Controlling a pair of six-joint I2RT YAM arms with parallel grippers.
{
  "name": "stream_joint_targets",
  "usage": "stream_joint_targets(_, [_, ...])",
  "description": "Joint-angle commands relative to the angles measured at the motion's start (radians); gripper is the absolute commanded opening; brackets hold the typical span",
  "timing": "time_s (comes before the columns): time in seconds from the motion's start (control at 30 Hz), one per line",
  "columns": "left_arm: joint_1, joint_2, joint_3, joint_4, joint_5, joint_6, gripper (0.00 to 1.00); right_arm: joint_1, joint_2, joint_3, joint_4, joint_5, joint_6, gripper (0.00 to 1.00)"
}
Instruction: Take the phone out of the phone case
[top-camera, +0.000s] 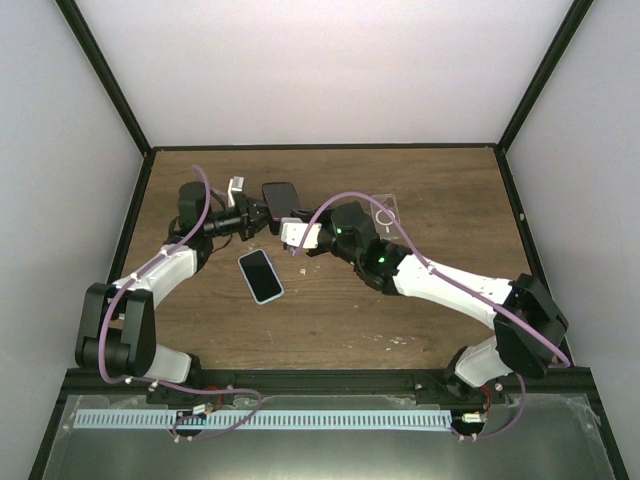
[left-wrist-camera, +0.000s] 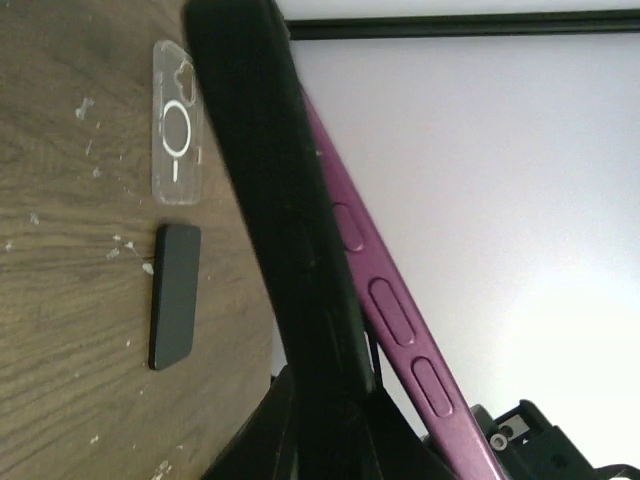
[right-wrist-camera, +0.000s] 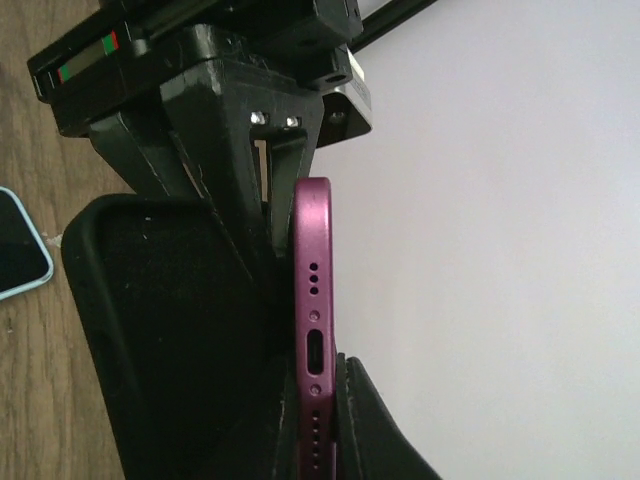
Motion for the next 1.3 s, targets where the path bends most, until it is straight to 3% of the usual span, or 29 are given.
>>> stream_joint_targets(0.0, [0.008,-0.036,0.021,-0.011,0.017,0.065,0.00,0.017,-0.034,0.109,-0.032,-0.006,0.078,0.01])
stream_joint_targets(0.27, [0.034,-0.015,0.008,-0.018,-0.012,0.086,0.00,0.021,-0.151,0.139,-0.143,-0.137,0.196,0.01])
stream_joint_targets(0.57, [0.068,-0.023,0.001,-0.084,-0.031,0.194,0.00,0.021,-0.206,0.231,-0.216,-0.154,0.267,0.01])
stream_joint_targets(0.9, [0.071,-0.100,0.045,-0.293,-0.020,0.593,0.00,-0.042,-0.246,0.264,-0.247,-0.122,0.295,0.01])
stream_joint_targets(1.27, [-0.058,-0.038,0.076,-0.281,-0.113,0.635,0.00,-0.157,-0.263,0.259,-0.249,-0.086,0.362,0.01])
